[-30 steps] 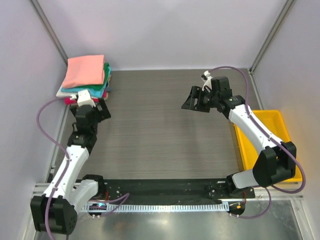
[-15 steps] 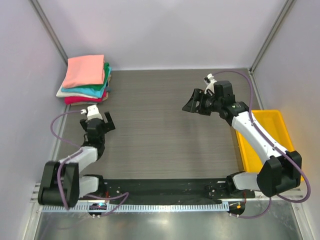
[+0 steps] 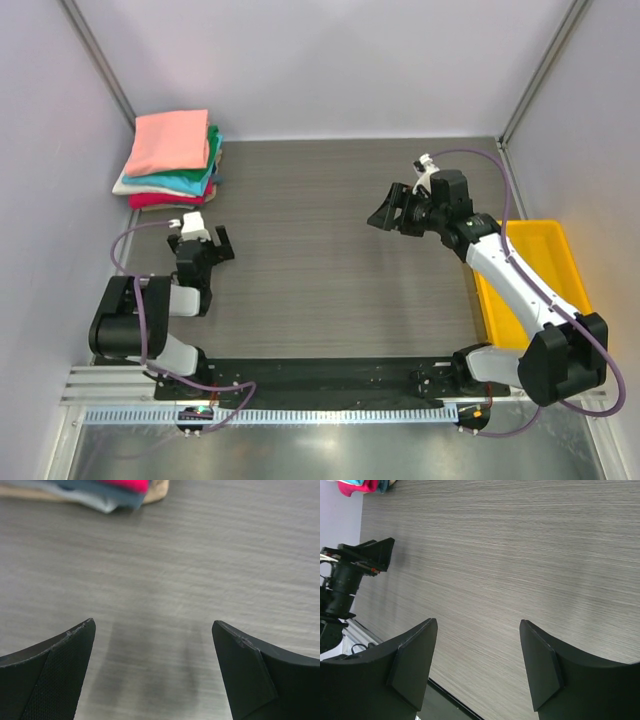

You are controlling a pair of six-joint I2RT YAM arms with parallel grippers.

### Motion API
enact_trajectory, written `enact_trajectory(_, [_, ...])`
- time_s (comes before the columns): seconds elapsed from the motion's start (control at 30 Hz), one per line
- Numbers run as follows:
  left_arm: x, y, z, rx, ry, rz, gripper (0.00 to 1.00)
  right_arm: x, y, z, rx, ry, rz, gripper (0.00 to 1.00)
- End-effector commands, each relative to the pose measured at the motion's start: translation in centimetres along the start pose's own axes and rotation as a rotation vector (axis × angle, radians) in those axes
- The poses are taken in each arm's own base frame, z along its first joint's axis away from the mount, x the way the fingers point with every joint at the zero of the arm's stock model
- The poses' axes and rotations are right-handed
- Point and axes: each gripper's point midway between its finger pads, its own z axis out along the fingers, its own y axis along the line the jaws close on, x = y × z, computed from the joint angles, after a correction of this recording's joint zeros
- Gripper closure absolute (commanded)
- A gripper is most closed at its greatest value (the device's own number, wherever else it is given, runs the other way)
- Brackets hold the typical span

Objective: Fold and stack the t-shirts
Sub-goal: Reset both grippers

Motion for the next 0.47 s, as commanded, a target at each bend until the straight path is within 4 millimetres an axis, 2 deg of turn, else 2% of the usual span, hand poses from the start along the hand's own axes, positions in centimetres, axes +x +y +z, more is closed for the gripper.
enact_trajectory(0.0, [-4.4,-1.5,1.0,0.075,-0.128,0.025,0.00,-1.2,0.7,-0.2,-0.020,-0.069,-0.012,0.27])
enact_trajectory(0.43, [-4.3,-1.5,0.9,0.075,-0.127,0.027,0.00,-2.6,2.0,-0.9,-0.049,-0.129,-0.021,0.28])
